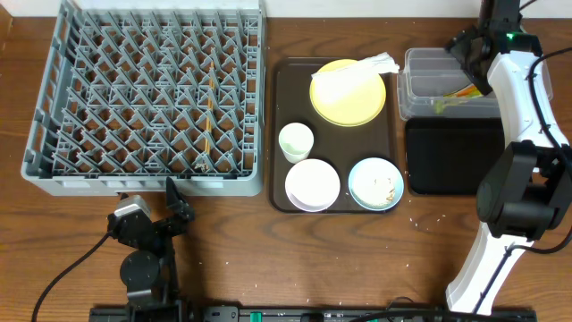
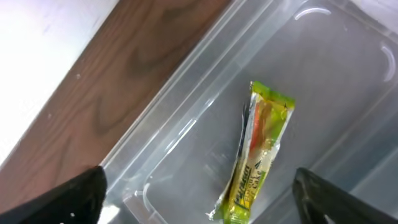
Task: Sort waste into correct bins and load items into the dishwasher
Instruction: 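Carry wrapper with right gripper and drop it into clear bin, then grasp the white napkin on the yellow plate with right gripper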
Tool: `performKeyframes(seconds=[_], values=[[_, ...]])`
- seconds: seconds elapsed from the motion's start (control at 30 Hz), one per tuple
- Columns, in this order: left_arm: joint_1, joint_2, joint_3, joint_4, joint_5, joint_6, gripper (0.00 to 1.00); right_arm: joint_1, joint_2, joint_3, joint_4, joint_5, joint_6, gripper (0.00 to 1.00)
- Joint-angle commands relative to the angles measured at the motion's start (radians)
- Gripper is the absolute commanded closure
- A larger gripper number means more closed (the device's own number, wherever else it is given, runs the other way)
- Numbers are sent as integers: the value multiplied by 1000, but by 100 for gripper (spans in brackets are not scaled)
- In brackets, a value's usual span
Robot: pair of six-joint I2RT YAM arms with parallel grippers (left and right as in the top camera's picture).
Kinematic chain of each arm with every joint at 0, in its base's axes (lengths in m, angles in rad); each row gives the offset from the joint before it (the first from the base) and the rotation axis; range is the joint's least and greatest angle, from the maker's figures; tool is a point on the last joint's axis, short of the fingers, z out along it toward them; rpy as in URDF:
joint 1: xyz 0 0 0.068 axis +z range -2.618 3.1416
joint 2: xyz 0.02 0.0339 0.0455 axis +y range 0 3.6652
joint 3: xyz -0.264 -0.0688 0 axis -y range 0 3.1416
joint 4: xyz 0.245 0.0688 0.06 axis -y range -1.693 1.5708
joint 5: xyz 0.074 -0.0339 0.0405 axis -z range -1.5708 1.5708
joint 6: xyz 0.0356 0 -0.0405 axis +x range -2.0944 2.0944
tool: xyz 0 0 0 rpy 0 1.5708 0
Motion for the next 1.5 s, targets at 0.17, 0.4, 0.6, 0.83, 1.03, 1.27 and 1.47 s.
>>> performKeyframes(seconds=[0.17, 0.4, 0.6, 0.83, 1.03, 1.27, 1.47], values=[[2, -6, -31, -17, -5, 9, 8, 77, -127, 12, -21, -193, -218, 10], [2, -6, -31, -17, -5, 9, 8, 269, -122, 12, -43, -172, -217, 8], [2, -6, -31, -17, -5, 9, 8, 410, -77, 12, -20, -35, -106, 11], [2, -6, -31, -17, -5, 9, 8, 463, 28, 12, 45, 22, -8, 18], [2, -6, -31, -17, -5, 9, 8, 460, 125, 12, 104, 22, 1, 29], [2, -6, -31, -17, -5, 8, 8, 456, 227, 12, 176, 23, -42, 34], [2, -6, -31, -17, -5, 9, 8, 455, 268, 11, 171, 19, -42, 66]])
